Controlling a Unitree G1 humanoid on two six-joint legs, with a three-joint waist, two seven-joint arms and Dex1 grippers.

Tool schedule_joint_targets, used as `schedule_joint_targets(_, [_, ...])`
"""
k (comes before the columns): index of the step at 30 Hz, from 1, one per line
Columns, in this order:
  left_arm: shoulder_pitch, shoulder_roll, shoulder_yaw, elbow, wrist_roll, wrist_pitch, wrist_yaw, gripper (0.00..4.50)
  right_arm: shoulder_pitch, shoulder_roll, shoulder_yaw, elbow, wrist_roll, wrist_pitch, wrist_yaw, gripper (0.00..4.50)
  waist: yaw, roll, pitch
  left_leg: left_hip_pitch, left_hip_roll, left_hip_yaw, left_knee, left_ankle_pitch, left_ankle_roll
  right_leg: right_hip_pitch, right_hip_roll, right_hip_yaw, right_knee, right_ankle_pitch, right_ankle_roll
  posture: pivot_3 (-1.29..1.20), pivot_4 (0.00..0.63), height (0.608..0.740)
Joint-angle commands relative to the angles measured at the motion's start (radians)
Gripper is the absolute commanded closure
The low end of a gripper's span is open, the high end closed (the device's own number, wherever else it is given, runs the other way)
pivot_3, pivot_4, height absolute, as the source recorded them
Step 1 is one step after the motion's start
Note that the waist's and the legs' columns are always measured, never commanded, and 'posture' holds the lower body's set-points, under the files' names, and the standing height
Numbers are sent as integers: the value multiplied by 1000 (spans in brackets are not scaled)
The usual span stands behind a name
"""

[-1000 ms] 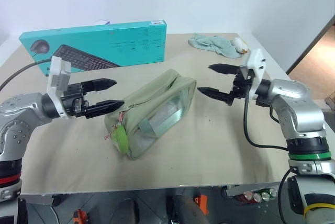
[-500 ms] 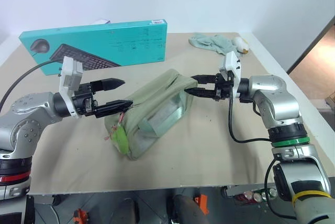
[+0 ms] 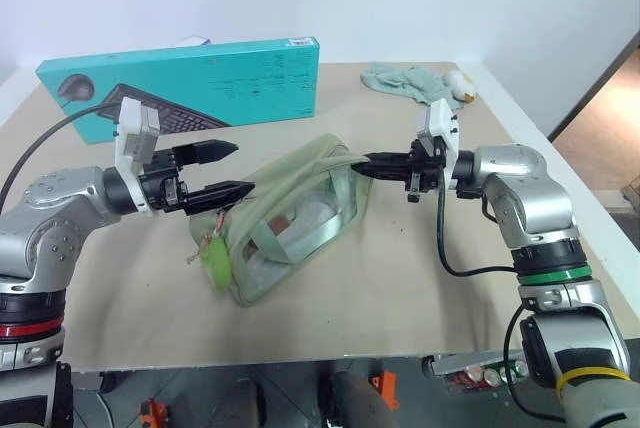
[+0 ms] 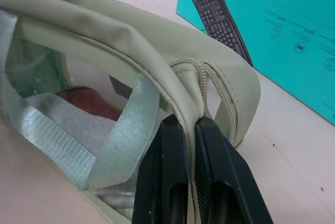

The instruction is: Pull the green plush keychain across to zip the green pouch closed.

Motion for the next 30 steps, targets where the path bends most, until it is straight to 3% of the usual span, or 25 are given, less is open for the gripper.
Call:
schedule_joint_targets(1, [-21,4,25,0,6,-32,-4,0,79,-72,-156,-194,83,93,-84,4406,1,0,0,-1,0,0,0,0,0,0,0,0,0,0,0,0,150,740])
schedule_joint_targets(10, [-11,-11,14,2,27,-54,1,0,359,-143,-371,-481,174,247,-268,4406,-2,0,0,0,-3,1,1,0,0,0,-4,1,0,1,5,0,150,740])
schedule_joint_targets(17, [-34,-30,3,21,40,-52,-4,0,422,-134,-350,-481,152,199,-306,4406,-2,0,0,2,-3,0,1,1,0,1,-1,1,0,3,4,0,150,740])
schedule_joint_targets(30, [108,-90,16,-49,106,-104,125,0,458,-130,-323,-464,143,148,-327,4406,-1,0,0,2,-2,0,1,1,0,1,-2,2,0,3,4,0,150,740])
